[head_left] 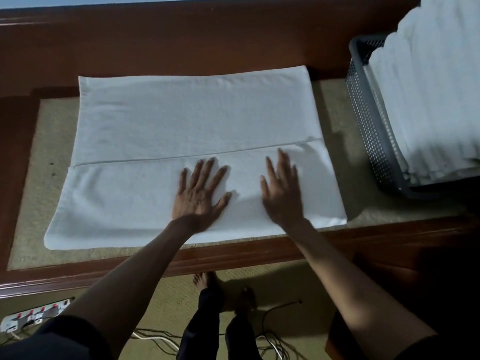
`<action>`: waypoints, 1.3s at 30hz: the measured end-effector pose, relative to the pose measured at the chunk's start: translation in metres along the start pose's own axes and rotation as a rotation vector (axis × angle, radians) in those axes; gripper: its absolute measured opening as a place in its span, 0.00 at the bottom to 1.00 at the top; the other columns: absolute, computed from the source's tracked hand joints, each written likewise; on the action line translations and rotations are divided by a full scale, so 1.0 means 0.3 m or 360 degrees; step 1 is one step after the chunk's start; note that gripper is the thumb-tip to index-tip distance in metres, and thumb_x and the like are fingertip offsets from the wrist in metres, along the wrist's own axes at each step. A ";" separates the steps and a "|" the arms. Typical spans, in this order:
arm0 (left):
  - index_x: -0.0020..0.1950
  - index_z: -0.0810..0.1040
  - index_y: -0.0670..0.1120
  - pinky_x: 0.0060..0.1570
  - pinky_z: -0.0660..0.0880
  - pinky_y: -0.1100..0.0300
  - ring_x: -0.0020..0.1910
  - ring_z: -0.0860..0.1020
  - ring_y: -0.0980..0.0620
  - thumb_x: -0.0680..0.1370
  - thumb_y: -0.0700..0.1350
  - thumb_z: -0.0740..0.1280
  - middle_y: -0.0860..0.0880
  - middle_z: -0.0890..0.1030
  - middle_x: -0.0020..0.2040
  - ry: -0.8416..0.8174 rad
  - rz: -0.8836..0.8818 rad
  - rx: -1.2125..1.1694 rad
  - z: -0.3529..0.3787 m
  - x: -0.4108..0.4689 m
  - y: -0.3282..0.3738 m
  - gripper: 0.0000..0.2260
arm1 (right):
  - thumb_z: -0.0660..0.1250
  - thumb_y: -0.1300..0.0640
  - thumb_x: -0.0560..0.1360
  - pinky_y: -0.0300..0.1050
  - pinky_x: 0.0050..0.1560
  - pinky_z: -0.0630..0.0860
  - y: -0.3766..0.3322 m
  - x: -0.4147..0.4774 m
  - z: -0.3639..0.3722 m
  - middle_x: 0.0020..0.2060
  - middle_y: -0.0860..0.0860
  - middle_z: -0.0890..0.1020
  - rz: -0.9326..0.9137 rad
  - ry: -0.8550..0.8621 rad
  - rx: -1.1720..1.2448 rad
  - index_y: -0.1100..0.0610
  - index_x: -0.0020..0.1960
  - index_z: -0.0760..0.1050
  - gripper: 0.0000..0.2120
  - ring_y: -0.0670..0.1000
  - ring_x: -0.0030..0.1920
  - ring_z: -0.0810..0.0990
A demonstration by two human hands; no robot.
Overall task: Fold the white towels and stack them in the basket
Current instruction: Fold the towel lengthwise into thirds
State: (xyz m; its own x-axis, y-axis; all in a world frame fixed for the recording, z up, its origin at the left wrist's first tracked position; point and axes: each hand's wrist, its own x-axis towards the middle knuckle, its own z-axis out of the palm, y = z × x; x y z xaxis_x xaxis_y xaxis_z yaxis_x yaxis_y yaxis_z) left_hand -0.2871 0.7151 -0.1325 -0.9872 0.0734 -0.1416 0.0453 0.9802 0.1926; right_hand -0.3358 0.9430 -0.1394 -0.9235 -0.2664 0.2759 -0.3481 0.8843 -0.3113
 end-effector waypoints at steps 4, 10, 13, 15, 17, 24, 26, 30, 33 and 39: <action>0.83 0.41 0.60 0.80 0.42 0.39 0.82 0.37 0.50 0.84 0.66 0.47 0.52 0.39 0.84 0.0009 0.0022 -0.0016 0.012 0.000 -0.006 0.30 | 0.55 0.51 0.84 0.60 0.78 0.57 -0.148 -0.019 0.085 0.80 0.58 0.61 0.0221 -0.0166 0.0242 0.56 0.78 0.67 0.23 0.56 0.81 0.55; 0.84 0.42 0.59 0.80 0.44 0.38 0.83 0.38 0.49 0.85 0.64 0.48 0.51 0.39 0.84 -0.0051 0.0128 -0.0110 0.020 -0.054 -0.064 0.29 | 0.57 0.48 0.84 0.55 0.79 0.53 -0.141 -0.022 0.090 0.81 0.55 0.59 0.0219 -0.0149 0.0042 0.52 0.80 0.63 0.25 0.54 0.82 0.52; 0.83 0.43 0.61 0.79 0.45 0.38 0.83 0.40 0.49 0.85 0.66 0.49 0.53 0.42 0.85 -0.0051 0.0137 -0.0079 -0.009 -0.097 -0.163 0.29 | 0.57 0.46 0.84 0.56 0.79 0.53 -0.154 -0.018 0.084 0.81 0.54 0.58 0.0243 -0.0203 -0.0055 0.51 0.80 0.62 0.26 0.53 0.82 0.52; 0.83 0.44 0.63 0.79 0.45 0.37 0.83 0.40 0.49 0.84 0.67 0.49 0.54 0.43 0.84 -0.0037 0.0068 -0.0075 -0.042 -0.115 -0.251 0.29 | 0.56 0.45 0.83 0.57 0.79 0.54 -0.160 -0.012 0.076 0.81 0.54 0.59 0.0254 -0.0232 -0.0110 0.50 0.80 0.62 0.26 0.53 0.82 0.52; 0.82 0.43 0.65 0.79 0.44 0.37 0.83 0.40 0.50 0.84 0.67 0.49 0.55 0.42 0.84 -0.0031 -0.0018 -0.0073 -0.073 -0.133 -0.352 0.29 | 0.54 0.44 0.84 0.57 0.79 0.54 -0.168 -0.007 0.069 0.81 0.54 0.58 0.0250 -0.0276 -0.0134 0.50 0.80 0.61 0.26 0.53 0.82 0.52; 0.82 0.42 0.64 0.80 0.43 0.39 0.83 0.40 0.50 0.84 0.66 0.47 0.53 0.42 0.85 -0.0007 -0.0314 -0.0084 -0.163 -0.197 -0.697 0.28 | 0.53 0.43 0.85 0.57 0.78 0.57 -0.184 -0.007 0.051 0.80 0.55 0.59 0.0188 -0.0242 -0.0183 0.52 0.80 0.61 0.26 0.55 0.81 0.53; 0.83 0.43 0.62 0.80 0.44 0.41 0.83 0.41 0.50 0.84 0.66 0.47 0.52 0.43 0.85 0.0001 -0.0322 -0.0068 -0.179 -0.208 -0.749 0.28 | 0.53 0.42 0.85 0.57 0.78 0.57 -0.191 -0.006 0.048 0.80 0.54 0.58 0.0199 -0.0262 -0.0195 0.51 0.80 0.60 0.26 0.55 0.81 0.52; 0.84 0.49 0.56 0.80 0.45 0.40 0.83 0.46 0.46 0.83 0.68 0.45 0.48 0.49 0.85 0.0051 -0.0495 -0.0130 -0.166 -0.183 -0.748 0.32 | 0.53 0.43 0.85 0.58 0.78 0.57 -0.189 -0.009 0.055 0.80 0.54 0.58 0.0220 -0.0242 -0.0198 0.51 0.80 0.60 0.26 0.54 0.81 0.52; 0.85 0.52 0.51 0.80 0.44 0.41 0.83 0.48 0.46 0.83 0.66 0.46 0.46 0.51 0.84 0.0135 -0.0541 -0.0241 -0.151 -0.143 -0.612 0.33 | 0.54 0.44 0.85 0.57 0.78 0.56 -0.184 -0.011 0.065 0.80 0.54 0.59 0.0218 -0.0218 -0.0190 0.52 0.80 0.61 0.26 0.54 0.81 0.53; 0.85 0.48 0.56 0.81 0.45 0.43 0.83 0.43 0.46 0.85 0.63 0.47 0.47 0.45 0.85 -0.0020 -0.0020 -0.0335 -0.038 -0.156 -0.174 0.28 | 0.57 0.46 0.84 0.56 0.79 0.56 -0.183 -0.027 0.081 0.80 0.54 0.61 0.0221 -0.0070 -0.0176 0.51 0.79 0.64 0.25 0.54 0.81 0.56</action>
State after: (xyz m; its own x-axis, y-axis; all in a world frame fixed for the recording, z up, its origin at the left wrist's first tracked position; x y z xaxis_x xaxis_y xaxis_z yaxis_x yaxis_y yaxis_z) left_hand -0.2449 0.6584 -0.1248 -0.9854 0.0652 -0.1573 -0.0012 0.9211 0.3893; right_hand -0.3132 0.8872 -0.1465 -0.9685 -0.1530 0.1963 -0.1989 0.9499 -0.2409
